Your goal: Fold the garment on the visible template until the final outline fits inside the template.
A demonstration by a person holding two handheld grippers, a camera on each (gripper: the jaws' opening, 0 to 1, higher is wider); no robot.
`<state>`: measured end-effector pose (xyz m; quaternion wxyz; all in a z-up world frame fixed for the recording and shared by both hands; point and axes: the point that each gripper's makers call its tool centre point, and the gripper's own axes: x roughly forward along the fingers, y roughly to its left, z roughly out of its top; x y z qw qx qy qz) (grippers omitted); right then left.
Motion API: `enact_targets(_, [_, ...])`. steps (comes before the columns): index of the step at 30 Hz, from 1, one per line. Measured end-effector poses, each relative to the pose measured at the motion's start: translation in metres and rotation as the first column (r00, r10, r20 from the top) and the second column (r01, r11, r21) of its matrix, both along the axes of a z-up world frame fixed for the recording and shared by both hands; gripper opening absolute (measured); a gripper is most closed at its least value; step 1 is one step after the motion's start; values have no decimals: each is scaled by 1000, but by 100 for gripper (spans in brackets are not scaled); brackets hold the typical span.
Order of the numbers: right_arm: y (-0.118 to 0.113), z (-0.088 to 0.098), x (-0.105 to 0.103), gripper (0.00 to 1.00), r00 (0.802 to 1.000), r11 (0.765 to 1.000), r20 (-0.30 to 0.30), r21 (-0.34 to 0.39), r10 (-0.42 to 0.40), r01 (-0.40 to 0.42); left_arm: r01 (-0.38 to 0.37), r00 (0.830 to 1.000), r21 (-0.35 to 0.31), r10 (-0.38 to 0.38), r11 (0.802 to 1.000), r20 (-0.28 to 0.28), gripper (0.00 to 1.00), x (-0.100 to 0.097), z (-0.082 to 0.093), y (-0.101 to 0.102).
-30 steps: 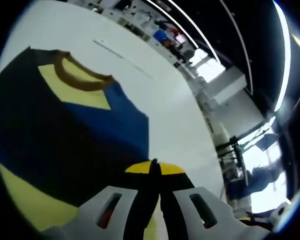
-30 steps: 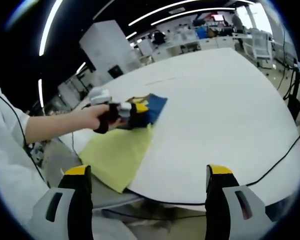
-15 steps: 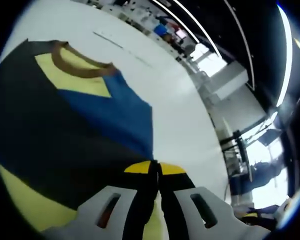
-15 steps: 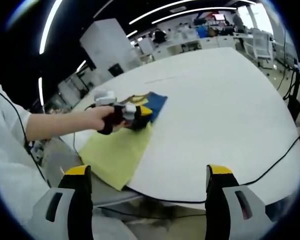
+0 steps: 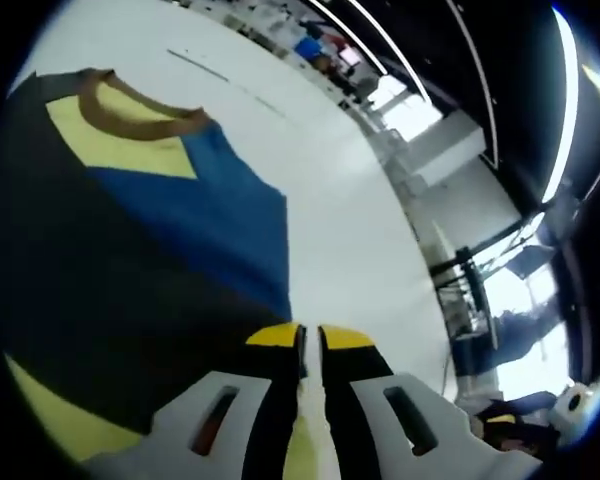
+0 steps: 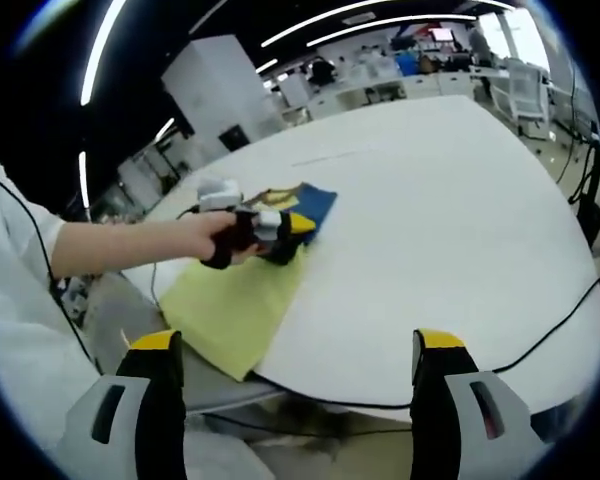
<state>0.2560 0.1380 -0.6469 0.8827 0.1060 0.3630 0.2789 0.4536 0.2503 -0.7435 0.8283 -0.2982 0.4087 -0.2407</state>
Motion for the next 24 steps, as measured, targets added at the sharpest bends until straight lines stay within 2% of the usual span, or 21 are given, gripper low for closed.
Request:
enact_targets(7, [7, 1, 0, 94, 1000, 1000, 4, -2, 15, -15, 60, 997, 33, -61, 998, 42, 13, -4, 9, 5])
enact_targets(14, [18, 4, 0, 94, 1000, 1000, 10, 1, 28, -28, 102, 991, 72, -107, 992, 78, 23, -8, 17, 21])
enact_targets(16, [24, 4, 0, 94, 999, 999, 13, 2, 37, -37, 122, 985, 97, -133, 988, 109, 26, -11, 22, 28])
enact_targets(24, [54, 8, -1, 94, 997, 997, 30, 15, 76, -76, 175, 968, 153, -198, 973, 153, 36, -26, 35, 60])
